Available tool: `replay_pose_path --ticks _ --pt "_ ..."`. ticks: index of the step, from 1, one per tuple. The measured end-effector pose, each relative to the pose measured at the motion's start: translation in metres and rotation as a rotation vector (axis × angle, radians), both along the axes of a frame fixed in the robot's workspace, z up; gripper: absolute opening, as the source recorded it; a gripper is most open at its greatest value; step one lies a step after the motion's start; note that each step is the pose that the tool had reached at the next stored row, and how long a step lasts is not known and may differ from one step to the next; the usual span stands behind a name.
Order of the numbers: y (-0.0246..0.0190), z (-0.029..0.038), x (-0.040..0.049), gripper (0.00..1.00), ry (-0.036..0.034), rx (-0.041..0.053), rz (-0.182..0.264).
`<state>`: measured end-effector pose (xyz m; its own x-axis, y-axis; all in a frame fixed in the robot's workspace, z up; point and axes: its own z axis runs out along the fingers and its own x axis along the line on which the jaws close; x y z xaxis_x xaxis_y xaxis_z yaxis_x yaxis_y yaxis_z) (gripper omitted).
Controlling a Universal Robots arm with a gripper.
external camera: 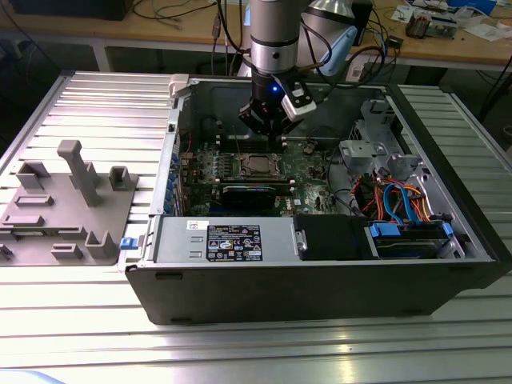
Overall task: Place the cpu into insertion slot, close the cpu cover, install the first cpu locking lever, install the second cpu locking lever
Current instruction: 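Install the first cpu locking lever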
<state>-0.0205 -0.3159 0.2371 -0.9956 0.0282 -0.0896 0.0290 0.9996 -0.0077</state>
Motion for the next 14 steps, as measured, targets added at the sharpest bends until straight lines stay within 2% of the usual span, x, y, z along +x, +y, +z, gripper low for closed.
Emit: replay_pose_path --ticks 3,4,5,7,10,13,14 --pt "-0.0001 0.0001 0.0000 0.11 0.0002 -0.0010 0.000" --pt "0.0000 0.0000 0.0000 0.11 0.0015 -0.0011 0.000" --pt "0.0001 -0.0001 0.0000 0.11 0.0061 -0.0023 0.000" --pt "0.0000 0.0001 0.0000 0.11 0.0227 -0.0069 0.000" --pt "0.0000 0.0000 0.0000 0.11 0.0551 -0.0158 0.001" --pt "0.0000 0.0000 0.0000 0.11 0.0879 -0.0328 0.001" --pt "0.0000 0.0000 0.0000 0.11 0.0927 -0.0361 0.001"
